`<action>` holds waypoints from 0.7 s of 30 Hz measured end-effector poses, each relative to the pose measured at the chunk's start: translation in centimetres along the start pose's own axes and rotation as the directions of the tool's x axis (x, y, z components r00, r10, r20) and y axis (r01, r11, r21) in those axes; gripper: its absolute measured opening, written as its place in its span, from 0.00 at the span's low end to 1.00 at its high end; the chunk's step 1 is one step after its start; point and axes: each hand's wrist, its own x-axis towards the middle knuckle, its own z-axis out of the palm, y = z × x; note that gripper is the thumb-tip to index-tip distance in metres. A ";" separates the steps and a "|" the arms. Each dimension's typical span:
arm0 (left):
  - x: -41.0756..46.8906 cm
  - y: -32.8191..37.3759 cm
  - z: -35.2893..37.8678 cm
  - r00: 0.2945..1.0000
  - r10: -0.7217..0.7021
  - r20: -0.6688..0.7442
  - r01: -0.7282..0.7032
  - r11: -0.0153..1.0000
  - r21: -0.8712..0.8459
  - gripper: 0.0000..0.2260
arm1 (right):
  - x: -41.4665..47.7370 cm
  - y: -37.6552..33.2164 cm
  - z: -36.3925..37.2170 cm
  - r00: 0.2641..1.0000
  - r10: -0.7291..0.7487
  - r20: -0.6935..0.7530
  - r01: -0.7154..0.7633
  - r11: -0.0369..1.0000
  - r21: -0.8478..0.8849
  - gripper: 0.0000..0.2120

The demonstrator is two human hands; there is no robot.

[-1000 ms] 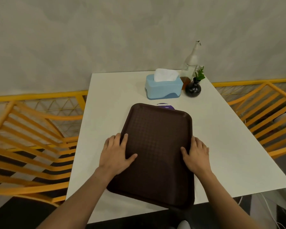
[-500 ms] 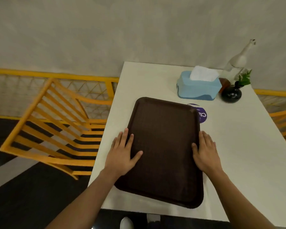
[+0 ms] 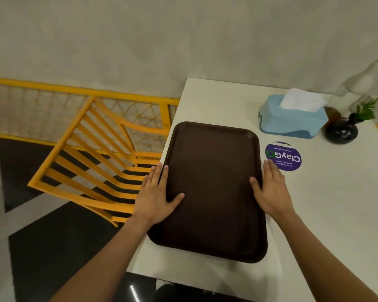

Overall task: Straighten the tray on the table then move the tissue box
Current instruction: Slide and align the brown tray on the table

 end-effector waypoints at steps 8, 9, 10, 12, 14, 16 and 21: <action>1.3 -1.6 -0.2 0.995 0.089 0.037 -0.085 0.992 -0.096 0.46 | -3.3 -1.5 1.0 0.997 0.043 0.065 -0.045 0.999 0.022 0.35; 1.2 -1.6 -0.2 0.996 0.085 0.034 -0.081 0.991 -0.107 0.46 | -3.7 -1.6 1.1 0.997 0.038 0.072 -0.041 0.999 0.036 0.35; 1.0 -1.6 -0.1 0.996 0.080 0.033 -0.075 0.991 -0.114 0.46 | -3.9 -1.7 1.3 0.997 0.033 0.072 -0.037 0.998 0.043 0.35; 0.8 -1.8 -0.1 0.996 0.077 0.037 -0.072 0.990 -0.123 0.46 | -4.2 -1.9 1.5 0.997 0.034 0.066 -0.036 0.999 0.033 0.34; 0.6 -1.9 0.0 0.996 0.077 0.035 -0.071 0.989 -0.132 0.46 | -4.5 -1.9 1.7 0.997 0.043 0.068 -0.044 0.999 0.014 0.35; 0.6 -1.8 0.1 0.996 0.077 0.037 -0.071 0.989 -0.128 0.45 | -4.8 -1.8 1.8 0.996 0.052 0.068 -0.052 0.999 -0.001 0.35; 0.5 -1.2 0.3 0.995 0.089 0.038 -0.084 0.989 -0.125 0.45 | -5.3 -1.0 2.0 0.995 0.070 0.073 -0.067 0.997 -0.048 0.36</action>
